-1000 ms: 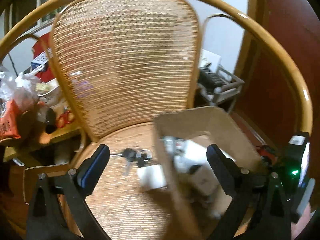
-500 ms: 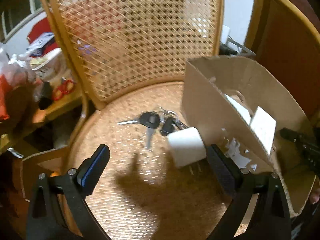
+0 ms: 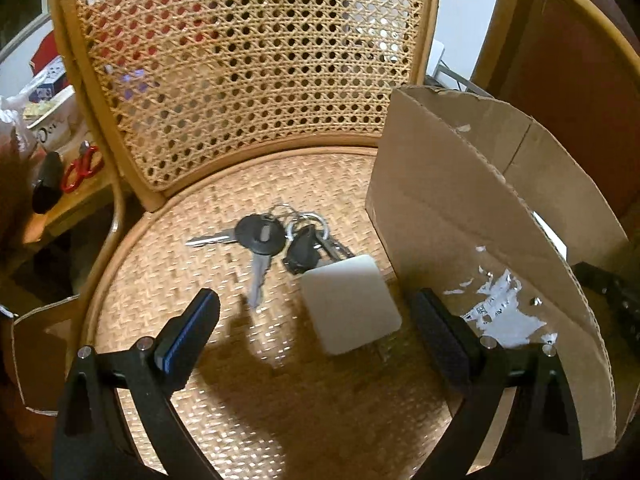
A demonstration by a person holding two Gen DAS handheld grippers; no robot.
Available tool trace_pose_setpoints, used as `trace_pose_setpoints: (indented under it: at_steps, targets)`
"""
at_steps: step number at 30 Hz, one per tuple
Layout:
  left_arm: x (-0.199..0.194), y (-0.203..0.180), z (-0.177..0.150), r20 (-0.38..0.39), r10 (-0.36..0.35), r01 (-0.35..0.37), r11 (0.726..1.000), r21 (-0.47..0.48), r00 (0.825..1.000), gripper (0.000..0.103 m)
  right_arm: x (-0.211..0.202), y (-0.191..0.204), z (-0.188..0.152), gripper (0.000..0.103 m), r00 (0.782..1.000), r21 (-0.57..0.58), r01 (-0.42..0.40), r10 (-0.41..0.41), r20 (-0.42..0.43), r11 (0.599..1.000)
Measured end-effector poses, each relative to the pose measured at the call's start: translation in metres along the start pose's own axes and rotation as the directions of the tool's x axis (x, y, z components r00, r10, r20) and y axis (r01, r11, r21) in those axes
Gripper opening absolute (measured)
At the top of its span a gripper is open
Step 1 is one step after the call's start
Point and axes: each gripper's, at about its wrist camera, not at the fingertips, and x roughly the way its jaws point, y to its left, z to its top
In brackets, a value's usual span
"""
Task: Organize rigid objects
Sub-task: 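Grasp the small white cube charger with the left tool, then carry the cube charger into the box and release it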
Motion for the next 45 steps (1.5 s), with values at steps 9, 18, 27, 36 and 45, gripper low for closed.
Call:
trace_pose_setpoints:
  at_steps: [9, 18, 27, 36, 45]
  targets:
    - [0.039, 0.01, 0.002, -0.093, 0.025, -0.03, 0.998, -0.055, 0.995, 0.095, -0.002, -0.002, -0.003, 0.005, 1.0, 0.006, 0.013, -0.013, 0.002, 1.0]
    - [0.033, 0.02, 0.002, -0.063, 0.02, -0.024, 0.998, -0.06, 0.998, 0.043, -0.001, -0.002, -0.003, 0.005, 1.0, -0.002, -0.007, 0.007, 0.009, 1.0]
    - [-0.015, 0.036, 0.006, 0.041, 0.011, -0.007, 0.997, -0.078, 0.999, 0.043, 0.003, 0.001, 0.002, 0.005, 0.999, -0.038, -0.038, 0.039, 0.014, 0.999]
    - [-0.062, 0.001, 0.013, 0.124, -0.072, 0.077, 0.996, -0.041, 0.99, 0.043, 0.004, 0.006, 0.005, 0.005, 0.998, -0.062, -0.051, 0.053, 0.032, 0.997]
    - [-0.083, -0.056, 0.018, 0.142, -0.165, 0.16, 0.986, 0.048, 0.976, 0.043, 0.007, 0.01, 0.009, 0.005, 0.997, -0.074, -0.06, 0.063, 0.036, 0.995]
